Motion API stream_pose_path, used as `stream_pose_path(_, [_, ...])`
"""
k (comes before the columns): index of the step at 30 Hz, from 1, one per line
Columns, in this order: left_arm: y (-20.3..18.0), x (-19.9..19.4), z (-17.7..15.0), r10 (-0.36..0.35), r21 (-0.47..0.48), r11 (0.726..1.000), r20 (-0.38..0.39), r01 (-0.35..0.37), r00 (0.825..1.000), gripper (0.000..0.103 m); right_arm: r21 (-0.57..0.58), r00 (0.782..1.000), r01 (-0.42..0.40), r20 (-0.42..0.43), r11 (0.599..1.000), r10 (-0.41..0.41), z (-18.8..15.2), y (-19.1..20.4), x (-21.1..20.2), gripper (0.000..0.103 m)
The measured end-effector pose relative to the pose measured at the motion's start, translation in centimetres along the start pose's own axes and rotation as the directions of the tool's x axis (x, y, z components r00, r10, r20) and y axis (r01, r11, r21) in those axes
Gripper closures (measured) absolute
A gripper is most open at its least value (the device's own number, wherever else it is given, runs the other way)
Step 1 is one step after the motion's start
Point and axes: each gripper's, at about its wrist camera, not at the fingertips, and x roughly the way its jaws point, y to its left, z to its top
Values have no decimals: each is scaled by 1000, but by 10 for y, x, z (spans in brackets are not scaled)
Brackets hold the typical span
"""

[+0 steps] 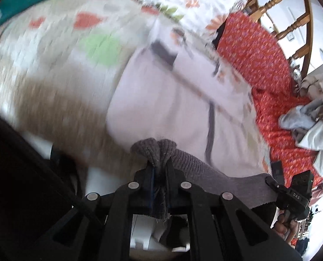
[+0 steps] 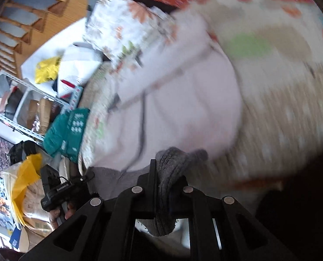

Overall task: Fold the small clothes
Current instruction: 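Lift the hem with both grippers and fold it toward the collar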

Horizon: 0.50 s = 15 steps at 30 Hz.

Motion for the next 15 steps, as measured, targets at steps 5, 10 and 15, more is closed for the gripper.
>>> stream_pose_path(5, [-28,17,83,16,57,998,89,-21,996,96,-106,996,24,87,994,-15,74,39,16,95])
stream_pose_path(10, [-51,61,158,56,84,994,127,-67,990,96,-106,990,57,136,993,-43,140,50,48,95])
stream_pose_path(15, [-48,117,199,121,67,990,71,-126,990,96,-87,986,135,110,987,-126,189,41,97,95])
